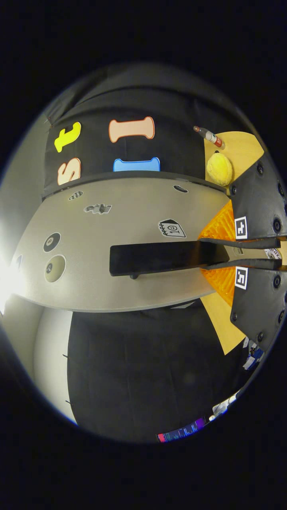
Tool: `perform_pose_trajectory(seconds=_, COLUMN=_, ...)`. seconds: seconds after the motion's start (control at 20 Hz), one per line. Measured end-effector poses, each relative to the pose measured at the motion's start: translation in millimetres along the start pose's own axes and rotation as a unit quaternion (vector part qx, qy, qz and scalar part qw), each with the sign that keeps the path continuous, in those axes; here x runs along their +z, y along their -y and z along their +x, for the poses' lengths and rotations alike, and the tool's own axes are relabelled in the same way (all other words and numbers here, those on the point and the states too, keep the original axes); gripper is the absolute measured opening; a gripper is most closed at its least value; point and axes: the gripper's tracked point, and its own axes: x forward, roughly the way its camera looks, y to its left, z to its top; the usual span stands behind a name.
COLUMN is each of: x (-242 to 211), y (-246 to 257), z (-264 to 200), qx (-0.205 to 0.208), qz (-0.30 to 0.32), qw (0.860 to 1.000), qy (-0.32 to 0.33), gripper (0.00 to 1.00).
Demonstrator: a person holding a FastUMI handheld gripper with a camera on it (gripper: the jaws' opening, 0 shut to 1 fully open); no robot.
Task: Open the shoe cabinet door, grab the shoes and put them into the shoe cabinet, then close the shoe cabinet door.
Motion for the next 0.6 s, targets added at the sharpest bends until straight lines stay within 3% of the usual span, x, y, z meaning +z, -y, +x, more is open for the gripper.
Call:
perform_pose_trajectory(seconds=0.4, x=-2, y=13, z=-12, qx=-0.016, qz=0.002, qw=1.000, qy=-0.005, gripper=0.17)
perform_pose_trajectory(seconds=0.5, x=-2, y=22, z=-23, qx=-0.039, qz=-0.007, qw=0.999, qy=-0.005, gripper=0.22)
perform_pose_trajectory(seconds=0.6, x=-2, y=33, z=-26, qx=-0.060, qz=-0.019, qw=0.998, qy=0.003, gripper=0.20)
